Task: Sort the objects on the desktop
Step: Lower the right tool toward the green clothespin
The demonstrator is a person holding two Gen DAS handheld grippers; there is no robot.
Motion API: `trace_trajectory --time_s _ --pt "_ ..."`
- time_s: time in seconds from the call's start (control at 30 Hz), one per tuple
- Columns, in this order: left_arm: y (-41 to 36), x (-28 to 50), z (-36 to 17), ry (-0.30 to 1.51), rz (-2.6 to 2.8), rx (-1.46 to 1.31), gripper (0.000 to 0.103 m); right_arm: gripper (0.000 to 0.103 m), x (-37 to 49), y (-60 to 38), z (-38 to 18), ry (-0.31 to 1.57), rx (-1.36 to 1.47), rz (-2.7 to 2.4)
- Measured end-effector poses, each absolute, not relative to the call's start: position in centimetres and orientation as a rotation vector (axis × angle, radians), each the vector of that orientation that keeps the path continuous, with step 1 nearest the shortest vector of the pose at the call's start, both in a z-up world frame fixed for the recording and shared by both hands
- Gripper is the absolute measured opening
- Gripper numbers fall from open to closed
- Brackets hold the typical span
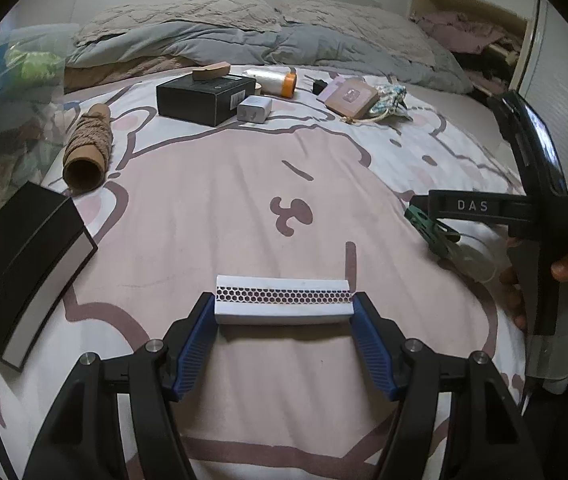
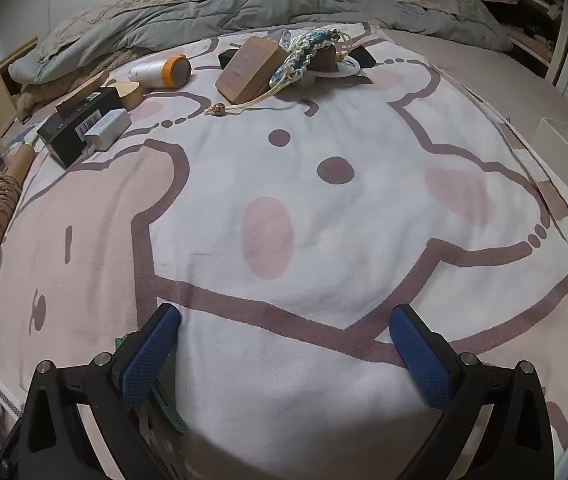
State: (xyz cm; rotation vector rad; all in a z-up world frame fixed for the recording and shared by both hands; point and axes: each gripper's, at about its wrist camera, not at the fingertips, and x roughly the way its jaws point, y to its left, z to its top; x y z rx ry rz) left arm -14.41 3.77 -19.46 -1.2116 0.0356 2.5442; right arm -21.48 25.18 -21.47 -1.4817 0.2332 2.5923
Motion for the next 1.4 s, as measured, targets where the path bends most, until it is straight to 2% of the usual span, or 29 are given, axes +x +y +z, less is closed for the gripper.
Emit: trace_trajectory --time_s 0.1,0.17,0.37,0.5,0.6,0.77,0.9,1.1,1.4 --pt "4.0 -14.3 -19.7 0.067 2.547 -1.216 0.069 0.103 -21.5 25.3 -21.6 0.247 -1.481 2.597" --pt "4.4 -14.3 -19.7 0.086 2.548 -1.209 0.075 0.103 -21.5 25.2 -21.7 0.242 -1.480 2.596" --pt "4.3 -14.4 -20.0 0.021 2.555 -1.223 0.081 0.103 -21.6 25.5 -21.8 0.265 -1.485 2.603" --pt "3.9 -14.3 -20.2 -0.070 2.547 -1.238 0.090 0.103 -20.3 26.9 -19.8 0.437 -1.390 2.677" --pt "4.1 -14.1 -20.3 -0.051 2.556 -1.237 0.091 0.103 -19.1 26.7 -18.2 0.432 -1.338 2.710" --pt "4.0 -13.9 -20.1 -0.035 2.591 -1.243 0.091 0.103 -19.2 25.3 -18.7 0.361 -1.493 2.635" --pt "2.9 -14.4 -20.2 -0.001 2.649 -1.283 0.091 0.103 -18.9 24.8 -19.1 0.292 -1.509 2.573" --pt "2.2 -14.3 -20.2 0.003 2.643 -1.295 0.091 0.103 -18.3 26.6 -19.6 0.352 -1.496 2.478" --pt "2.0 -14.3 -20.1 0.037 2.676 -1.291 0.091 0.103 -18.6 24.0 -20.0 0.289 -1.581 2.567"
